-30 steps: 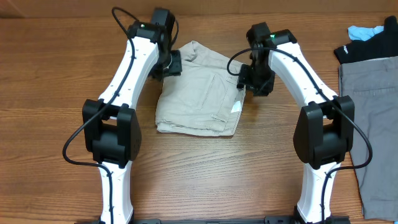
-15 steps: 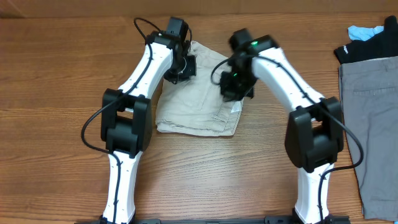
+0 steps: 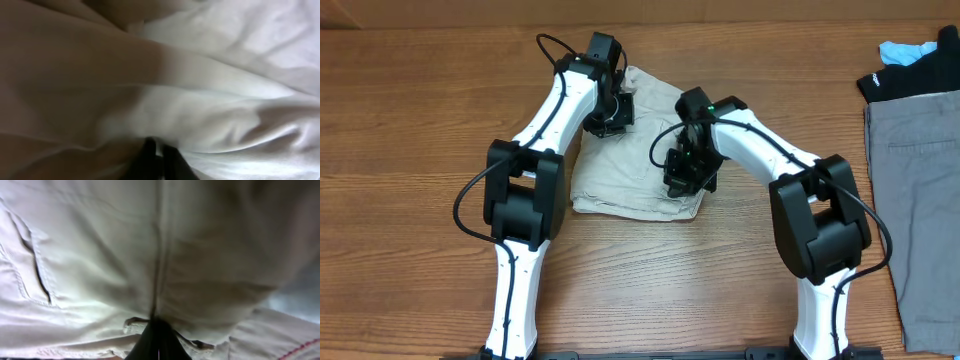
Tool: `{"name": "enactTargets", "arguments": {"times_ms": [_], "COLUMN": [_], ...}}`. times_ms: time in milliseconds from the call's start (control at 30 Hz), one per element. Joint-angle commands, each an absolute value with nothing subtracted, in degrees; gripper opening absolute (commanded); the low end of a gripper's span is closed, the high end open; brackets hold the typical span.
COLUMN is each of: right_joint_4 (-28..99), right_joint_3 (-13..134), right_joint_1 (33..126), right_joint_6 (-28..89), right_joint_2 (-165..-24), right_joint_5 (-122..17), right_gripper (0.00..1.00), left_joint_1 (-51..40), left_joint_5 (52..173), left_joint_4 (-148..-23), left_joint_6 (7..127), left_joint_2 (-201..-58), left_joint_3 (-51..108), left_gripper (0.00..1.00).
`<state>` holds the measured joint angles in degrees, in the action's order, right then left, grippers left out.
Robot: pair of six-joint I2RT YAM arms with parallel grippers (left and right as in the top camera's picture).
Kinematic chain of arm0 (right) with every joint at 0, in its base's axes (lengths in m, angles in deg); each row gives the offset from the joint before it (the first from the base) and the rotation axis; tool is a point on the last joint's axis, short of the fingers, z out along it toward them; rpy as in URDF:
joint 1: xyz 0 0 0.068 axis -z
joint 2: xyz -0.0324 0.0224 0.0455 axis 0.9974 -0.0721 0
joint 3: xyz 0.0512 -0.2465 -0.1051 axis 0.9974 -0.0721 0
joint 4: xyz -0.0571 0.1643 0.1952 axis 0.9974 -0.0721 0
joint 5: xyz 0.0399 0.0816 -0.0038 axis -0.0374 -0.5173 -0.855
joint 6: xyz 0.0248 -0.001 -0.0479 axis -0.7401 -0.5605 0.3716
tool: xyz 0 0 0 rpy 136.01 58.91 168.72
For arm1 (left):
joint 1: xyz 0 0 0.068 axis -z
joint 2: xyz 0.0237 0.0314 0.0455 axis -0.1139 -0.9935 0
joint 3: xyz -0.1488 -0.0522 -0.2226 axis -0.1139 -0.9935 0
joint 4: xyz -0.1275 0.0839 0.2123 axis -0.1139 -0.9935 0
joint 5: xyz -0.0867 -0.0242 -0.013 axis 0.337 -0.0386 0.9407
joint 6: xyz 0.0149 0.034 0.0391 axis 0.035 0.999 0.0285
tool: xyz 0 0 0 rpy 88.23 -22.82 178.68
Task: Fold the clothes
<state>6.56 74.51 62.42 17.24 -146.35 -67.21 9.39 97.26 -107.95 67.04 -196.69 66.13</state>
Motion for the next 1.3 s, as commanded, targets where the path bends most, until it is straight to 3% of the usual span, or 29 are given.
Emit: {"name": "enactTargets", "arguments": {"times_ms": [0,300,433,767,833,933,967,1000,1100,1267], "right_joint_4": [4.8,4.2,3.5,-6.2,-6.8,-6.6,-5.8,-4.6,0.5,5.9], "right_joint_3": [69.4,68.2,69.6,83.3,86.5,90.8,91.9,92.6,92.8,92.7], "right_joint_1": [63.8,66.9,67.1,67.3,67.6,68.4,68.7,69.0,70.1,72.8], "right_joint_6": [16.7,16.5,16.4,13.9,14.6,17.3,18.1,19.1,22.0,22.1], "right_joint_2": [-147.7,-147.7,-147.7,-145.2,-145.0,-145.0,-145.0,-145.0,-145.0,-145.3], "right_joint_5": [-62.1,-60.2,-59.9,-47.2,-47.0,-47.3,-47.4,-48.0,-53.5,-59.1], "right_gripper": [0.04,0.04,0.04,0.04,0.13,0.61,0.68,0.70,0.61,0.25], "left_joint_1": [5.7,-1.5,-3.8,-4.4,-3.5,-1.1,0.0,1.3,4.9,12.1], "left_joint_5": [91.0,91.2,93.7,98.3,100.4,102.0,103.0,103.6,104.8,104.8], "left_joint_4": [-108.1,-109.4,-111.4,-116.0,-118.1,-123.6,-125.9,-128.2,-131.6,-128.4], "left_joint_6": [66.1,66.2,66.9,68.4,69.5,69.6,69.6,69.6,69.7,68.7], "left_joint_2": [-198.8,-198.7,-196.9,-182.3,-179.7,-177.5,-177.5,-177.6,-178.5,-178.6], "left_joint_3": [65.7,65.8,65.9,66.5,66.5,66.5,66.5,66.3,64.6,57.6], "left_gripper": [0.13,0.12,0.04,0.04,0.04,0.04,0.04,0.04,0.04,0.04]}}
